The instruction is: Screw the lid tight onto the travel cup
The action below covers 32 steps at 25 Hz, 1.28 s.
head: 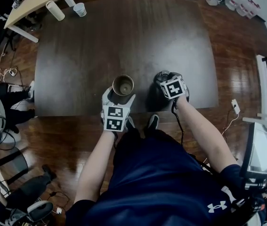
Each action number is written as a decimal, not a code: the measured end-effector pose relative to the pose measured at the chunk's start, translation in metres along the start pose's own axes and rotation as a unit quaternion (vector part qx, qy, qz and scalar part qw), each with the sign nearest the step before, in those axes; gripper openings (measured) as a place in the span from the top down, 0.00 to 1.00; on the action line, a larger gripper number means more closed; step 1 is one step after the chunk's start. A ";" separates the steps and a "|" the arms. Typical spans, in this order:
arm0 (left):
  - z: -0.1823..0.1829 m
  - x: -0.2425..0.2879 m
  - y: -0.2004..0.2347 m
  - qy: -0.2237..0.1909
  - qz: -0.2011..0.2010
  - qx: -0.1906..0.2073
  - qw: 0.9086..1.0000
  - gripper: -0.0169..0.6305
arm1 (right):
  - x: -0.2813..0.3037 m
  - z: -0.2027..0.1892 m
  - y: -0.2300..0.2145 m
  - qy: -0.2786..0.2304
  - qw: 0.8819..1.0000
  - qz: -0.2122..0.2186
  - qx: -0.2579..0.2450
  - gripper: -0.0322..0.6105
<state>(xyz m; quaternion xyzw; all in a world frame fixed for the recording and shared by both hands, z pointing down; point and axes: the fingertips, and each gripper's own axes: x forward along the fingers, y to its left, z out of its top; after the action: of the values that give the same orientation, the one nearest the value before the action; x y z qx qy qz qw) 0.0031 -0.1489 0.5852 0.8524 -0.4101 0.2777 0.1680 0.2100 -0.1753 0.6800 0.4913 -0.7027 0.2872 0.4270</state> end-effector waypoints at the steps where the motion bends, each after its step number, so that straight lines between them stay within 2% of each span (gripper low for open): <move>1: 0.000 0.000 0.000 -0.003 0.000 0.001 1.000 0.37 | 0.000 0.001 0.000 -0.001 1.000 0.006 -0.008 0.42; 5: 0.000 0.001 -0.002 -0.006 -0.002 0.008 1.000 0.37 | -0.011 0.005 0.007 -0.017 0.998 0.045 -0.026 0.43; 10: -0.003 -0.002 -0.002 0.000 -0.002 0.005 1.000 0.37 | -0.052 0.033 0.029 -0.068 0.994 0.081 -0.036 0.43; 14: -0.004 -0.002 -0.003 -0.001 -0.003 0.005 1.000 0.37 | -0.097 0.061 0.058 -0.100 0.985 0.131 -0.043 0.42; 17: -0.005 -0.002 -0.002 -0.007 -0.002 0.007 1.000 0.37 | -0.130 0.084 0.084 -0.120 0.976 0.166 -0.071 0.42; 21: 0.000 -0.007 -0.001 -0.019 -0.006 0.015 1.000 0.37 | -0.163 0.117 0.116 -0.137 0.960 0.199 -0.138 0.42; 25: 0.005 -0.009 -0.002 -0.032 -0.019 0.047 0.998 0.37 | -0.178 0.141 0.151 -0.143 0.936 0.237 -0.218 0.42; 29: 0.006 -0.009 0.004 -0.034 -0.022 0.051 0.998 0.37 | -0.167 0.148 0.182 -0.125 0.910 0.260 -0.298 0.42; 32: 0.009 -0.007 0.007 -0.033 -0.029 0.057 0.997 0.37 | -0.154 0.149 0.196 -0.102 0.897 0.271 -0.333 0.42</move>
<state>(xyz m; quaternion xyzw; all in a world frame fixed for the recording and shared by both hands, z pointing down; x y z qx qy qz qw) -0.0027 -0.1533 0.5739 0.8810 -0.3736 0.2672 0.1132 0.0027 -0.1604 0.4766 0.1374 -0.9031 0.0888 0.3971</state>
